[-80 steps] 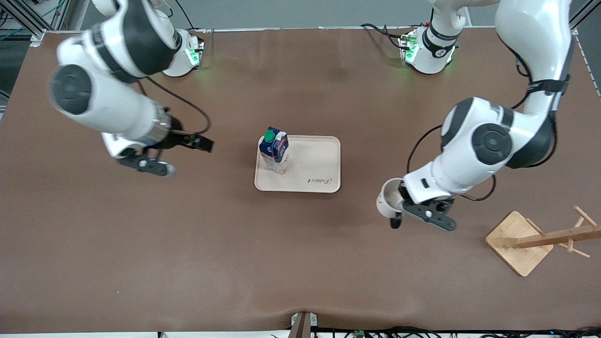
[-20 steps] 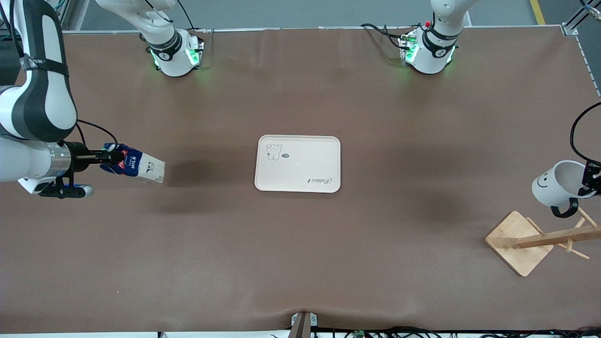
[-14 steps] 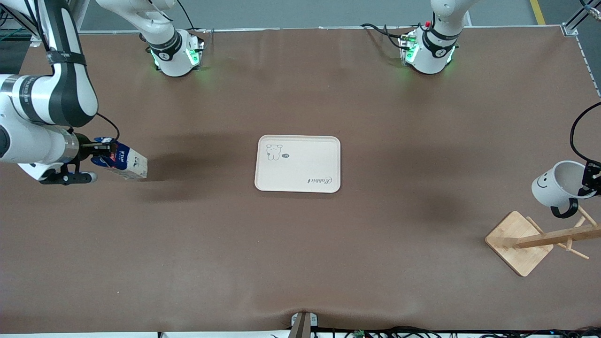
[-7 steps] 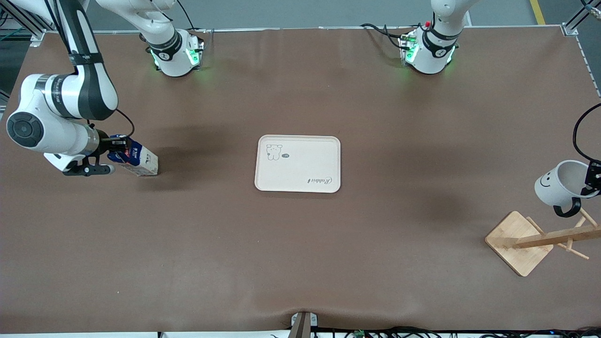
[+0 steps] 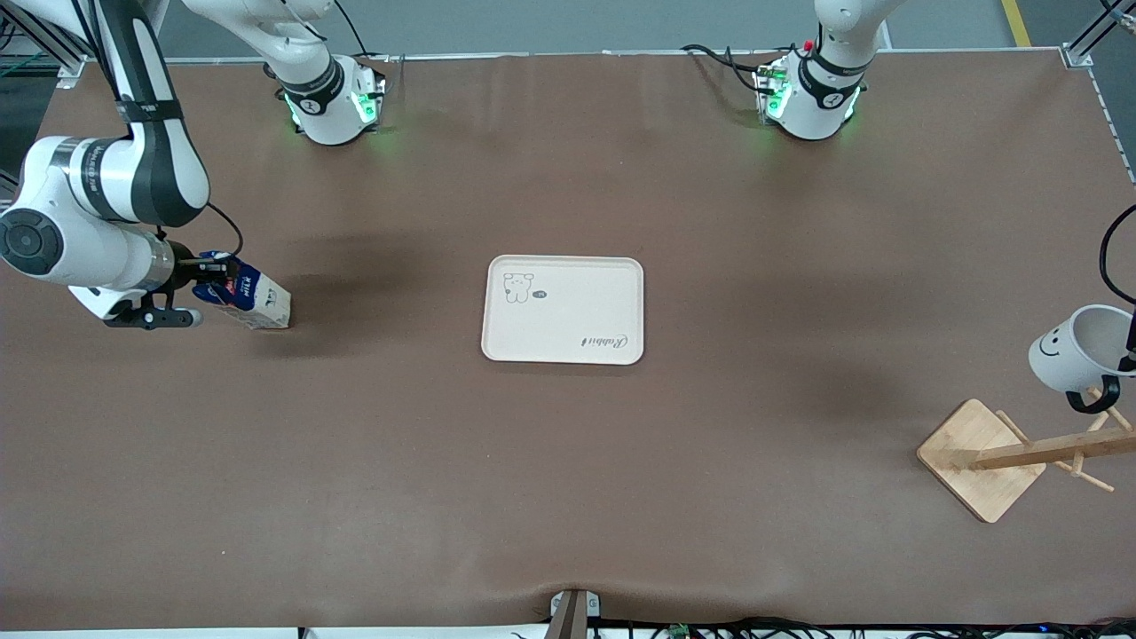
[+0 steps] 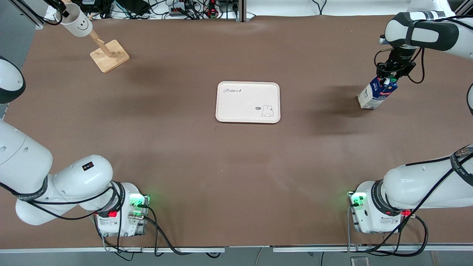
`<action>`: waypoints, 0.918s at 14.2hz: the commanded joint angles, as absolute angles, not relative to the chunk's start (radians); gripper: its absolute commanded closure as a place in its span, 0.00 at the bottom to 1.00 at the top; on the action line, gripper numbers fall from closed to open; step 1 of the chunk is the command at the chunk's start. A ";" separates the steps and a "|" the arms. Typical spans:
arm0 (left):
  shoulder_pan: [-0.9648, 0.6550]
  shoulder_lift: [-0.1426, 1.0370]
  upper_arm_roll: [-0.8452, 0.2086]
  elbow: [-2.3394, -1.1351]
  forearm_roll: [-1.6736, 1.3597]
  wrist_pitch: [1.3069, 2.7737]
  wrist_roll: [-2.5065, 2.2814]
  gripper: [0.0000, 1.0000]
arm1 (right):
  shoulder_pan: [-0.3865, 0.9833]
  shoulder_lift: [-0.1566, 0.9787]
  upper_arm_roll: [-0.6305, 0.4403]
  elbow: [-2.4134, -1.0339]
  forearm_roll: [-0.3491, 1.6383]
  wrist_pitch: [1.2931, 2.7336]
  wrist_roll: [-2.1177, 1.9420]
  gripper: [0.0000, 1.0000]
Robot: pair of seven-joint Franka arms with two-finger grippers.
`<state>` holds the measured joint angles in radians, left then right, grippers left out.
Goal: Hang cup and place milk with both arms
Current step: 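Carry the carton off the tray with the right gripper while the left nears the stand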
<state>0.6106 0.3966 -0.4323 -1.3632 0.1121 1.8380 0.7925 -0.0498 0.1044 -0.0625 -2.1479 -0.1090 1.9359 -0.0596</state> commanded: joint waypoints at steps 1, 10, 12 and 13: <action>0.611 0.423 -0.430 -1.325 0.104 1.838 0.813 1.00 | -0.063 0.078 -0.046 -2.172 -0.133 1.939 -0.049 0.25; 0.609 0.453 -0.429 -1.319 0.092 1.881 0.802 0.00 | -0.054 0.078 -0.041 -2.168 -0.129 1.933 -0.048 0.06; 0.607 0.439 -0.433 -1.319 0.058 1.875 0.782 0.00 | -0.048 0.077 -0.040 -2.152 -0.126 1.931 -0.048 0.00; 0.607 0.433 -0.434 -1.325 0.052 1.865 0.749 0.00 | -0.043 0.078 -0.041 -2.135 -0.126 1.931 -0.052 0.00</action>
